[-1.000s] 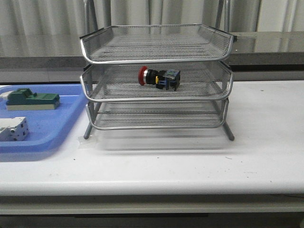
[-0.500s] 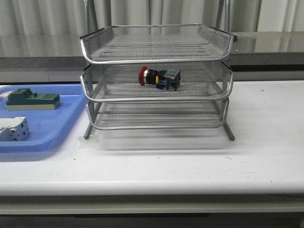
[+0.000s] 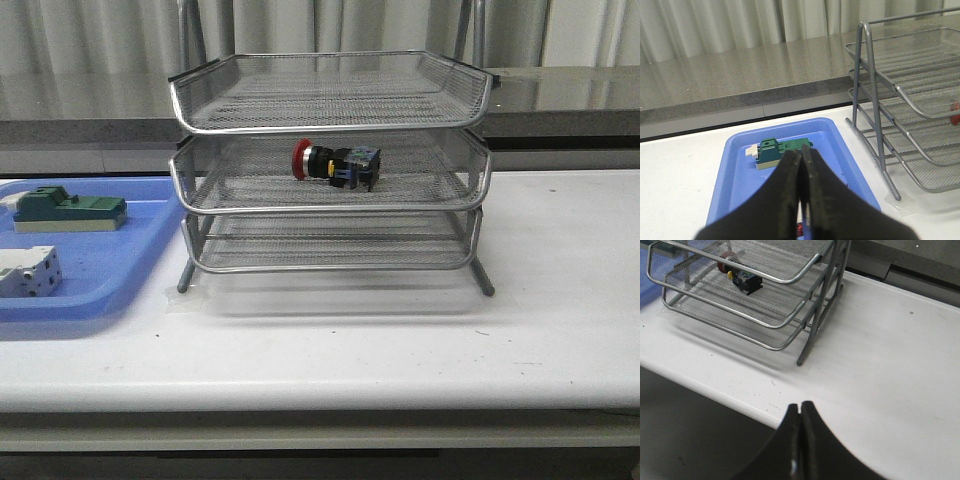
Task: Place button on rack with both arms
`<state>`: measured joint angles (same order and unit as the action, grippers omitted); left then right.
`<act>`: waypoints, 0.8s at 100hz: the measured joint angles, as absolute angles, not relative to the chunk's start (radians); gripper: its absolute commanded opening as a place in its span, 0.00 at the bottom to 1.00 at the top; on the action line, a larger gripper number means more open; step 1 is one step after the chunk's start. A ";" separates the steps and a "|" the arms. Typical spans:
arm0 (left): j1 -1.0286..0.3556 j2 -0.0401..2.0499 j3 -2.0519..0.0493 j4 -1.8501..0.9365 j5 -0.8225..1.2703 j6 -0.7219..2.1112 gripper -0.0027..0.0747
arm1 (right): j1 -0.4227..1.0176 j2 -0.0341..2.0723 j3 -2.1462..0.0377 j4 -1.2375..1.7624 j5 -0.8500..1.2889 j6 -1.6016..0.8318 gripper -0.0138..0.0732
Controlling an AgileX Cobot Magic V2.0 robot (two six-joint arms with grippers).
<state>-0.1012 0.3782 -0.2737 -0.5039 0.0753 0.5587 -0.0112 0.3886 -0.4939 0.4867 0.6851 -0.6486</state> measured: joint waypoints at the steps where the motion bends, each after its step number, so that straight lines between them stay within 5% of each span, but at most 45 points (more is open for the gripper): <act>1: -0.101 0.378 -0.274 -0.504 0.075 0.559 0.01 | -0.011 0.389 -0.494 0.487 0.685 -0.649 0.09; 80: -0.101 0.378 -0.274 -0.504 0.075 0.559 0.01 | 0.040 0.386 -0.475 0.391 0.578 -0.506 0.09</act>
<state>-0.1012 0.3782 -0.2737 -0.5039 0.0753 0.5587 0.0403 0.3863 -0.4754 0.3913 0.5780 -0.5060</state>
